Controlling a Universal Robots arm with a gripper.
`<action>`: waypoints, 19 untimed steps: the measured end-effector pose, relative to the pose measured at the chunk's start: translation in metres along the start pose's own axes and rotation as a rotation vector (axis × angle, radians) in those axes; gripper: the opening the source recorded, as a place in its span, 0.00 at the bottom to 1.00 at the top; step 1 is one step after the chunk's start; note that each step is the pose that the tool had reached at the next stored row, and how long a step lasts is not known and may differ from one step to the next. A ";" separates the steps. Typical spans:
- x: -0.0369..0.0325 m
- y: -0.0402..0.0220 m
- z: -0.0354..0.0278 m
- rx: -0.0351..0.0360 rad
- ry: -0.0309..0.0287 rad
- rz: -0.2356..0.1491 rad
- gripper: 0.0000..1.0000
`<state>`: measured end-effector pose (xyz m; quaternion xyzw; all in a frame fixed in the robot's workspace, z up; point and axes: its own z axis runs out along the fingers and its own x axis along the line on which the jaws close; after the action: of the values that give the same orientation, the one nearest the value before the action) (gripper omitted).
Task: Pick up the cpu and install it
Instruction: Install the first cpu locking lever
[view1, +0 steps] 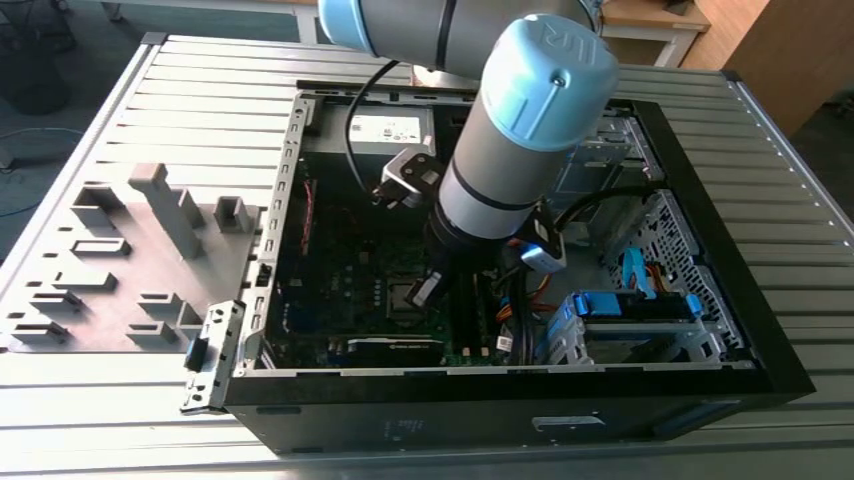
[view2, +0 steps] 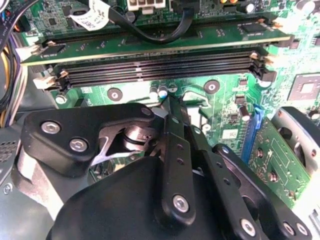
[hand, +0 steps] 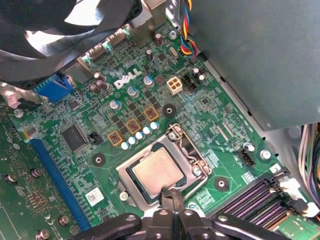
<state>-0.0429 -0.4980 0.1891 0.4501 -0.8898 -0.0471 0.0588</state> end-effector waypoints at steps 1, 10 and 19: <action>-0.0001 -0.0002 0.0001 0.0000 0.0000 0.000 0.11; 0.0005 -0.0010 0.0006 0.0018 -0.0017 -0.002 0.11; 0.0058 -0.0049 0.0003 0.0022 -0.0010 -0.004 0.11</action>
<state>-0.0424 -0.5056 0.1886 0.4517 -0.8891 -0.0464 0.0578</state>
